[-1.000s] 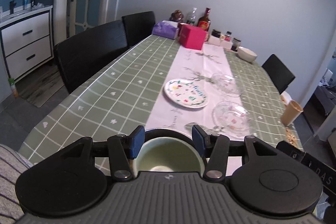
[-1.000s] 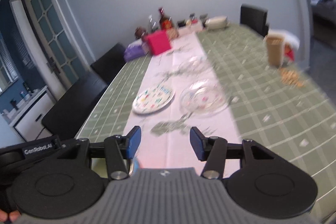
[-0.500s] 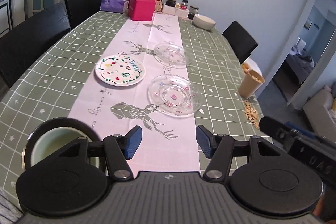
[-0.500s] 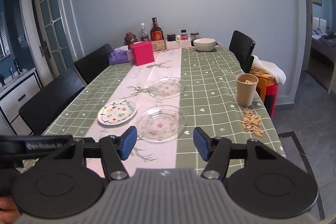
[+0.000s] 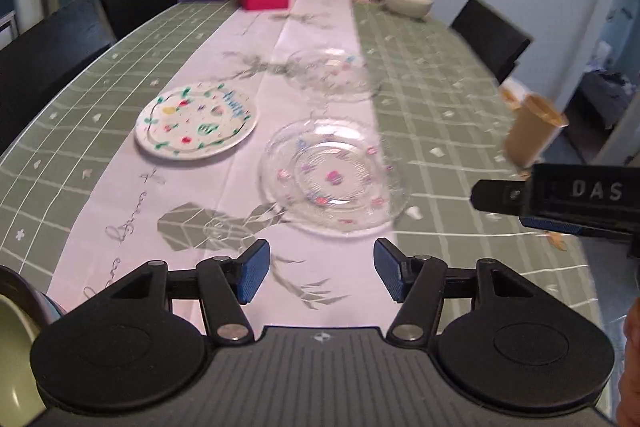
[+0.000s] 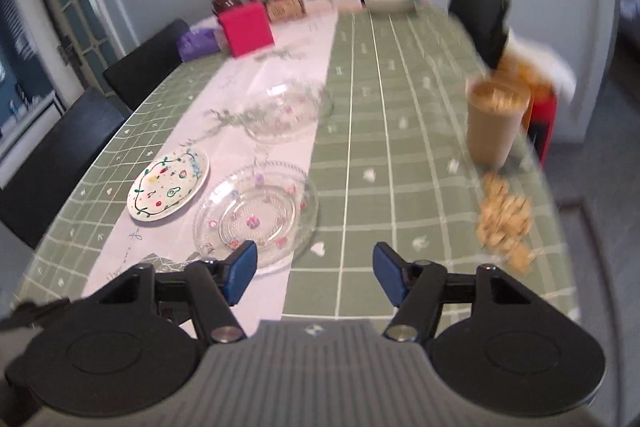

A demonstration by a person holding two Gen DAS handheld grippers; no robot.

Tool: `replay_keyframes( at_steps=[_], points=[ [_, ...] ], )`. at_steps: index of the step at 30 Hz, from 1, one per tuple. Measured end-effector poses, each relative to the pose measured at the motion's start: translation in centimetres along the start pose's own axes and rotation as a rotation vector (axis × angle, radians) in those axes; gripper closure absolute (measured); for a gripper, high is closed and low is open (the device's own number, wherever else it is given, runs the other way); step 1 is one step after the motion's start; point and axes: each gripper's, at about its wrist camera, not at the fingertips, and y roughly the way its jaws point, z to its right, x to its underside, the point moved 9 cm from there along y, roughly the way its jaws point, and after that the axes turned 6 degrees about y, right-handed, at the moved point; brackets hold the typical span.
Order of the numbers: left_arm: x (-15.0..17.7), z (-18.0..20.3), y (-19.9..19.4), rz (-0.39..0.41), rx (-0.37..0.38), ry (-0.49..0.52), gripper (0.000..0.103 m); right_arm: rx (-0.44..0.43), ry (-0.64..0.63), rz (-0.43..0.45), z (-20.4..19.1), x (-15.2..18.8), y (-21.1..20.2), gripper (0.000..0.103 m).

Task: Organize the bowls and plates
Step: 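Move both tools to the clear dotted glass plate and grip its rim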

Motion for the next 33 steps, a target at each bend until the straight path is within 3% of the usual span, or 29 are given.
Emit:
replay_keyframes(
  at_steps=[6,9,13,16,25,30,33],
  points=[
    [-0.4,-2.0,3.0,0.013,-0.019,-0.137,0.033,-0.098,0.120,-0.021,1.6,-0.6,4.6,0.052],
    [-0.7,-2.3,4.0,0.029,-0.007,-0.166,0.033,-0.191,0.246,-0.048,2.2,-1.3,6.1,0.052],
    [-0.9,-2.3,5.5,0.022,0.016,-0.184,0.033,-0.192,0.317,-0.070,2.8,-1.3,8.0,0.057],
    [-0.9,-2.7,6.4,0.026,0.025,-0.224,0.033,-0.239,0.365,-0.094,2.9,-1.1,9.1,0.062],
    [-2.7,-3.4,8.3,0.078,0.116,-0.315,0.028,-0.303,0.473,-0.105,3.2,-1.4,11.2,0.062],
    [-2.7,-3.0,8.5,0.107,0.129,-0.222,0.028,-0.366,0.489,-0.145,2.6,-1.2,11.9,0.063],
    [-2.7,-2.8,8.4,0.116,0.135,-0.230,0.031,-0.384,0.464,-0.124,2.2,-1.1,11.8,0.057]
  ],
)
